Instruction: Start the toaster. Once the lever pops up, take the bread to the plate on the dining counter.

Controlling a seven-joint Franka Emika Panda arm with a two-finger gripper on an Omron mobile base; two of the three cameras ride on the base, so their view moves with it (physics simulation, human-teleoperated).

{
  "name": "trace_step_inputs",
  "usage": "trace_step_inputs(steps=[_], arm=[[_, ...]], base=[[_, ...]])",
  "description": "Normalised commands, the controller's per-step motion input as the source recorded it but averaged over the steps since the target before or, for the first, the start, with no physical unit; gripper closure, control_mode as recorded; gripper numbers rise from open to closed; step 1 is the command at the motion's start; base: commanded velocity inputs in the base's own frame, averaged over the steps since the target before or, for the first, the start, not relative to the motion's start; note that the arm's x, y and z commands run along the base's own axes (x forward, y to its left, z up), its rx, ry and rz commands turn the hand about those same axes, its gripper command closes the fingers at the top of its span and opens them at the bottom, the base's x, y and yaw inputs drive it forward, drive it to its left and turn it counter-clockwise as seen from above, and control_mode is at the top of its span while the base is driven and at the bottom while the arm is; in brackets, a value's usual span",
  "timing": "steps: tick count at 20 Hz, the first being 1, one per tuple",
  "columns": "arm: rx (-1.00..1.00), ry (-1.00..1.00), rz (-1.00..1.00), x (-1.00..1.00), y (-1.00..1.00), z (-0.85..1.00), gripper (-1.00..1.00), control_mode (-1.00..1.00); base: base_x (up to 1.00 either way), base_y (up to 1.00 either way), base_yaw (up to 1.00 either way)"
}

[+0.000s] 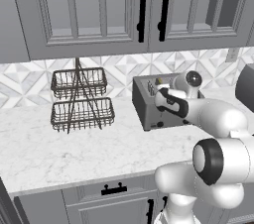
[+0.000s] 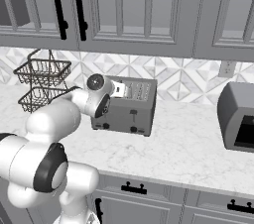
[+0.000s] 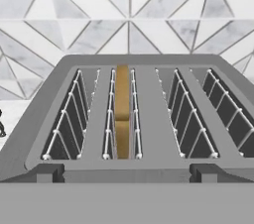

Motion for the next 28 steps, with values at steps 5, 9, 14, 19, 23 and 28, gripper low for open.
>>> trace_step_inputs(steps=[5,9,14,19,23,28], arm=[[0.00,0.01,0.00,0.05,0.00,0.00,-1.00,-1.00],[0.00,0.02,0.00,0.10,0.00,0.00,-1.00,-1.00],[0.00,0.01,0.00,0.18,0.00,0.00,-1.00,-1.00],[0.00,0.00,0.00,0.13,0.01,0.00,-1.00,-1.00],[0.01,0.00,0.00,0.12,0.04,0.00,-1.00,-1.00],[0.03,0.00,0.00,0.15,0.10,0.00,-1.00,-1.00]], base=[[0.00,0.00,0.00],[0.00,0.00,0.00],[0.00,0.00,0.00],[0.00,0.00,0.00],[0.00,0.00,0.00],[0.00,0.00,0.00]])
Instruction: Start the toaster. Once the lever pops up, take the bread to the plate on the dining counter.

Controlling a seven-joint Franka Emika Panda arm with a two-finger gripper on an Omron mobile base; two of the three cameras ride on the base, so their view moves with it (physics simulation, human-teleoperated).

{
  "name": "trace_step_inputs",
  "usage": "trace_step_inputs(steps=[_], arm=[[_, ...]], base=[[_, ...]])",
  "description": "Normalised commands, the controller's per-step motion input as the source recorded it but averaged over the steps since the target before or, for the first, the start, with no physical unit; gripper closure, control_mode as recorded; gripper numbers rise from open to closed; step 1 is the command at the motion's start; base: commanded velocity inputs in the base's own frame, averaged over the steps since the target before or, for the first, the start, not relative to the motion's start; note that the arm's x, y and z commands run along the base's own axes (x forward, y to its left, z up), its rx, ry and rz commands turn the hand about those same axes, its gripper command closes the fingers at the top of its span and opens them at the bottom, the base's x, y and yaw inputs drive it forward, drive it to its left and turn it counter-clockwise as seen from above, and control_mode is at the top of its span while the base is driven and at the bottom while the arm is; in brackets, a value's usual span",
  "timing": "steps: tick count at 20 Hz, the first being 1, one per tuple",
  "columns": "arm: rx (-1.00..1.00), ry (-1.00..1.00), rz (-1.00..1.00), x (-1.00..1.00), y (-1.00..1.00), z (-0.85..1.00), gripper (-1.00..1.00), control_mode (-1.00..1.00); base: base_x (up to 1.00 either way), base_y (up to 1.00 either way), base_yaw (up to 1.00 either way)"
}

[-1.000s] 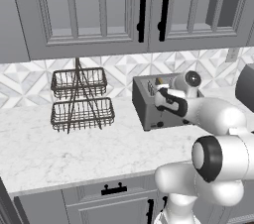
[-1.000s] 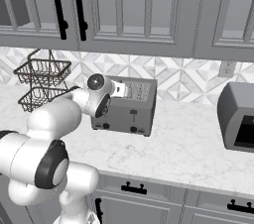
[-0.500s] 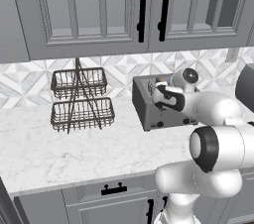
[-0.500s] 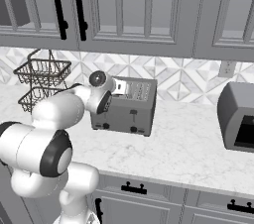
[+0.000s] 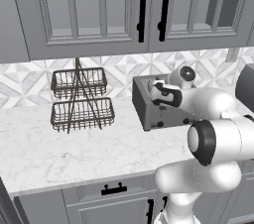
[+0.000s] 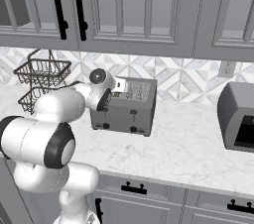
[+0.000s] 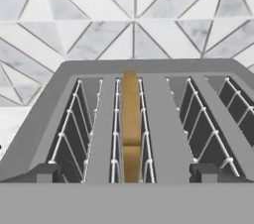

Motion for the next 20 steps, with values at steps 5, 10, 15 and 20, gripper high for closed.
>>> trace_step_inputs(steps=[5,10,15,20], arm=[[0.03,0.01,0.00,0.05,0.08,-0.09,-1.00,-1.00],[0.01,0.04,0.00,0.05,0.00,-0.09,-1.00,-1.00],[0.00,0.05,0.00,0.09,-0.01,-0.07,-1.00,-1.00],[0.00,0.01,0.00,0.05,0.00,-0.08,-1.00,-1.00]], base=[[0.00,0.00,0.00],[0.00,0.00,0.00],[0.00,0.00,0.00],[0.00,0.00,0.00]])
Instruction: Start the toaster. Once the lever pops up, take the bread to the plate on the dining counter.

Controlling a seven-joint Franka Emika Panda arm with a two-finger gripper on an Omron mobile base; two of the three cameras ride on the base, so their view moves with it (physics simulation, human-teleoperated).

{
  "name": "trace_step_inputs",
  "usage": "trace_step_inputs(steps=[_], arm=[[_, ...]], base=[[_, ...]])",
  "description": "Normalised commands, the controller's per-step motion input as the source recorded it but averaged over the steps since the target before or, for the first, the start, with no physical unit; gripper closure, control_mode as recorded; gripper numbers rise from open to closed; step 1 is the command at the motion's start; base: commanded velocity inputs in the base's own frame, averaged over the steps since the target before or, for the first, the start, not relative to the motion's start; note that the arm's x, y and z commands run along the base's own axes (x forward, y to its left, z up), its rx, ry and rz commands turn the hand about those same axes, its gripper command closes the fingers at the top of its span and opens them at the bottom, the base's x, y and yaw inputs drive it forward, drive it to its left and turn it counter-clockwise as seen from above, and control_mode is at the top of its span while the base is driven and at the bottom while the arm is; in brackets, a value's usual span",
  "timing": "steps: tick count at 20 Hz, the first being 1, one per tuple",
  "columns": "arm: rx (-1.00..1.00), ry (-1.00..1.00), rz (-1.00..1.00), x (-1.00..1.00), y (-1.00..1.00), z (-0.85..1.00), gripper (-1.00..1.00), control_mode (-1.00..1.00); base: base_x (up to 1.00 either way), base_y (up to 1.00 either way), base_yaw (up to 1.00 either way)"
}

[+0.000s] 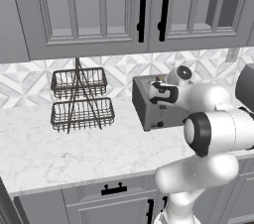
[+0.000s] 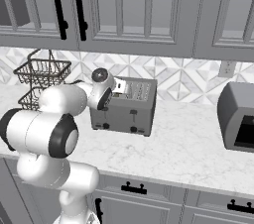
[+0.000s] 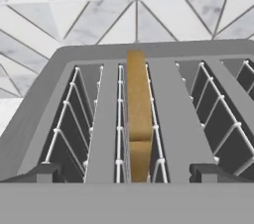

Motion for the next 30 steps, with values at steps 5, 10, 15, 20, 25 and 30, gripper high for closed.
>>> trace_step_inputs(steps=[5,10,15,20,25,30], arm=[[0.00,0.00,0.00,0.10,0.00,-0.02,-1.00,-1.00],[0.00,0.00,0.00,0.16,-0.07,-0.02,-1.00,-1.00],[0.00,0.00,0.00,0.11,-0.10,-0.12,-1.00,-1.00],[0.00,0.00,0.00,0.00,-0.17,-0.16,-1.00,-1.00],[0.00,0.00,0.00,0.16,-0.01,-0.17,-1.00,-1.00],[0.00,0.00,0.00,0.22,0.00,-0.12,-1.00,-1.00]], base=[[0.00,0.00,0.00],[0.00,0.00,0.00],[0.00,0.00,0.00],[0.00,0.00,0.00],[0.00,0.00,0.00],[0.00,0.00,0.00]])
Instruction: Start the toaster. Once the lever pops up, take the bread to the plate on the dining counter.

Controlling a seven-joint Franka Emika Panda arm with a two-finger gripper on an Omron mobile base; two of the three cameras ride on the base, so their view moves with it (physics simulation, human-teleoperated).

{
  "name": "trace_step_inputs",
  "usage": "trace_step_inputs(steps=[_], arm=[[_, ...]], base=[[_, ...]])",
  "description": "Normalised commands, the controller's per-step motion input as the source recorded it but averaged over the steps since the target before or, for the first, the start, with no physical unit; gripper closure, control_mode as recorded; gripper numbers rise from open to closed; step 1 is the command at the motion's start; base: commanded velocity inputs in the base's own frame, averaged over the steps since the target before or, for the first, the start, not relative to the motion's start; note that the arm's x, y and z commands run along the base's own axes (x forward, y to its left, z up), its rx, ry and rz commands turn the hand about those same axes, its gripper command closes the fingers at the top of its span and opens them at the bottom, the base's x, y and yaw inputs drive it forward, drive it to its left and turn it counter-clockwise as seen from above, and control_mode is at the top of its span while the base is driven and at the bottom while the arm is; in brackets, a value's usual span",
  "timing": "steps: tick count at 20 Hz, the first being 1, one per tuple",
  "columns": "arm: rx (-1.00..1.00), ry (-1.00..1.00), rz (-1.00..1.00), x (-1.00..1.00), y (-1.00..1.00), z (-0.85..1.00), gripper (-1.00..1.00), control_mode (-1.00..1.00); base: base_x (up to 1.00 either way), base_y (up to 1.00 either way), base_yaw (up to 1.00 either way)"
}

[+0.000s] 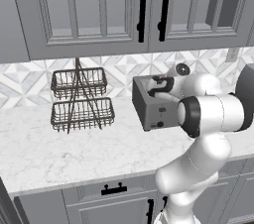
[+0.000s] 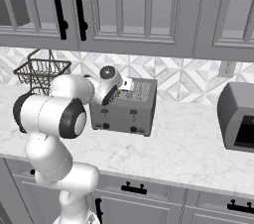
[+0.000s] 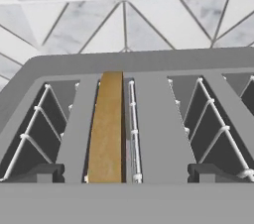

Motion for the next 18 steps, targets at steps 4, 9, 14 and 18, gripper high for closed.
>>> trace_step_inputs(steps=[4,9,14,18], arm=[[0.00,0.00,0.00,0.02,0.00,-0.24,-1.00,-1.00],[0.00,0.00,0.00,-0.05,0.16,-0.27,-1.00,-1.00],[0.00,0.00,0.00,-0.07,0.15,-0.28,-1.00,-1.00],[0.00,0.00,0.00,0.00,0.00,-0.20,1.00,-1.00]], base=[[0.00,0.00,0.00],[0.00,0.00,0.00],[0.00,0.00,0.00],[0.00,0.00,0.00]])
